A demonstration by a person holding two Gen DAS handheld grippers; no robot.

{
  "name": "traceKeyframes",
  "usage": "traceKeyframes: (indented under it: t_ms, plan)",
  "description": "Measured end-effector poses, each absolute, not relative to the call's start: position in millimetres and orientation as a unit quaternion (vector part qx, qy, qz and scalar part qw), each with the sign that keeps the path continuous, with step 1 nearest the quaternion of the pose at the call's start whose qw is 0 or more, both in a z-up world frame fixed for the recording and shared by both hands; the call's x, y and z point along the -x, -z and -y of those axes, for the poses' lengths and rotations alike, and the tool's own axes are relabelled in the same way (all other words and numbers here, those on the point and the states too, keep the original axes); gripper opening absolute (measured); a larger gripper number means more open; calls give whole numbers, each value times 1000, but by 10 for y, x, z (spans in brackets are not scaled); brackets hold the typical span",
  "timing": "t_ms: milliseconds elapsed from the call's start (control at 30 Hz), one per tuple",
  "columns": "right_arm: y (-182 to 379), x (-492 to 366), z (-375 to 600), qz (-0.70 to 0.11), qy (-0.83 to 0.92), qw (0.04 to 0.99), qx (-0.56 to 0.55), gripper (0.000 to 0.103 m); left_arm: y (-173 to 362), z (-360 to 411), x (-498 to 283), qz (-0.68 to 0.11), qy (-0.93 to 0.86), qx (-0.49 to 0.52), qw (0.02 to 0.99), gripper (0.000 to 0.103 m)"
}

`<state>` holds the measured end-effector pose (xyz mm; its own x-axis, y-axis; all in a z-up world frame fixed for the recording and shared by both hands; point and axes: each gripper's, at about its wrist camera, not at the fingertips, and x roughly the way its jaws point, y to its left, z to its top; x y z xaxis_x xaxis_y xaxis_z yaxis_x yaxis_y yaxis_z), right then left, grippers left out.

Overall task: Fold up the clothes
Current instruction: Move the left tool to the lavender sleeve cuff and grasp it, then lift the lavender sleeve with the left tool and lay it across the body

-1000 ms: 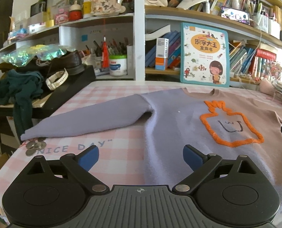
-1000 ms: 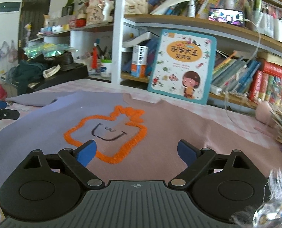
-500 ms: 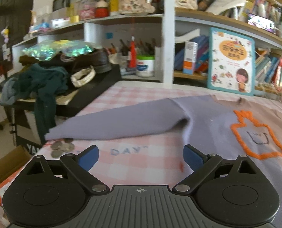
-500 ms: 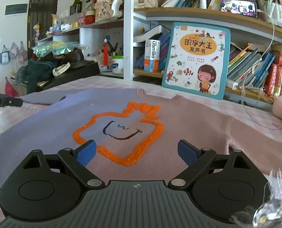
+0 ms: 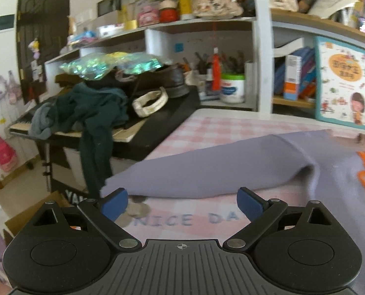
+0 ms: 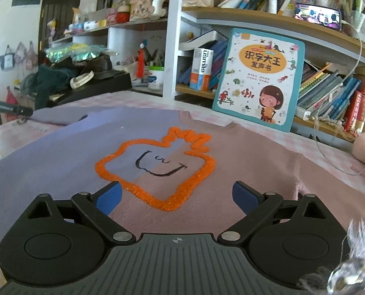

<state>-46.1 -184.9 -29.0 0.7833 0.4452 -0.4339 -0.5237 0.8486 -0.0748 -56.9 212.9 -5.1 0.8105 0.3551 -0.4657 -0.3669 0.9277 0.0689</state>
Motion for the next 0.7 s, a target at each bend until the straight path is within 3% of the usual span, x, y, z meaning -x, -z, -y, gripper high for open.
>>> traceKeyframes:
  t_ms: [133,200,333,533,600,633,700]
  plan:
    - [300,474,1811,-205,-262,937,107,96,109,-2435,488,-256,-207,59,943,91]
    - [302,478,1805,-205,-264,936,109,96,130,-2609,439,-264,-220,92,935,83]
    - [300,489,1815,-203,-264,937,107,96,144,-2886,327,-276,-241,134,920,82]
    - [299,486,1824,-203,-263,938,104,96,208,-3160,242,-282,-253,190,906,65]
    - [297,490,1821,-203,-263,937,106,96,240,-3232,232,-281,-254,210,901,43]
    - [297,488,1820,-203,-263,937,106,96,239,-3259,232,-278,-255,216,900,38]
    - [296,484,1819,-204,-263,937,106,96,204,-3267,270,-267,-257,222,902,12]
